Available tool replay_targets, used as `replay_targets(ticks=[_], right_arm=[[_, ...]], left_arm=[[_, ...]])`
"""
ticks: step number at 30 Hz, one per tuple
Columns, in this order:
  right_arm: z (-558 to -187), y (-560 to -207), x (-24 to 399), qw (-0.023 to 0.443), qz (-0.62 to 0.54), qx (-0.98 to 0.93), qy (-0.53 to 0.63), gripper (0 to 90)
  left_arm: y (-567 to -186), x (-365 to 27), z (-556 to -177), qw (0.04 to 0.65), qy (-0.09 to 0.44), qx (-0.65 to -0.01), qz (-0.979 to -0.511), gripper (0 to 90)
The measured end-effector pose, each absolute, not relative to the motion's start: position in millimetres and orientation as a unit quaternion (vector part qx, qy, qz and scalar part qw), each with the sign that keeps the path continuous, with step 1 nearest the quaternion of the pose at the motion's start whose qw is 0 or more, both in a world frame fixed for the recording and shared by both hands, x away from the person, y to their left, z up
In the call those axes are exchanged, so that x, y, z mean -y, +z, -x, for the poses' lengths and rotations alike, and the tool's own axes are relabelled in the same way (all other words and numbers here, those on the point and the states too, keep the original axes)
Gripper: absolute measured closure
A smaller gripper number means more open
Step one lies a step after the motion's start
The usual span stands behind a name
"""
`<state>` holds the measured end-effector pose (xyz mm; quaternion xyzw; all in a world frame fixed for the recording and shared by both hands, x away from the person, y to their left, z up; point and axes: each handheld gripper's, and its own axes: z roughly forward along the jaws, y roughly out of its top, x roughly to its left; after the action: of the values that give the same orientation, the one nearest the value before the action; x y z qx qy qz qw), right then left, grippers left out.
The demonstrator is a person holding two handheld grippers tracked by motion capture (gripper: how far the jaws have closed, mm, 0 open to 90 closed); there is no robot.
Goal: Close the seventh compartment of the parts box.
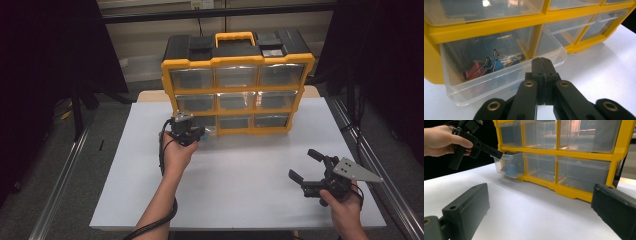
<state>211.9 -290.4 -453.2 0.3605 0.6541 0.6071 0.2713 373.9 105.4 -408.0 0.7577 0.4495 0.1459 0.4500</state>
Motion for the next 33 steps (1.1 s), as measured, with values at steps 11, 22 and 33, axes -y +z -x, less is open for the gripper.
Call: replay_targets(ticks=[11, 22, 33], right_arm=[[-211.7, -453.0, 290.3, 0.270, -0.361, -0.653, 0.609, 1.6], [-211.7, -453.0, 290.1, 0.270, -0.360, -0.654, 0.608, 1.6], [-211.7, -452.9, 290.3, 0.270, -0.359, -0.654, 0.609, 1.6]], left_arm=[[-408.3, -105.3, -374.3, 0.445, 0.149, -0.449, -0.761, 90.0], [-408.8, -104.2, -375.4, 0.446, 0.153, -0.453, -0.756, 90.0], [-409.4, -103.4, -376.9, 0.447, 0.156, -0.457, -0.753, 90.0]])
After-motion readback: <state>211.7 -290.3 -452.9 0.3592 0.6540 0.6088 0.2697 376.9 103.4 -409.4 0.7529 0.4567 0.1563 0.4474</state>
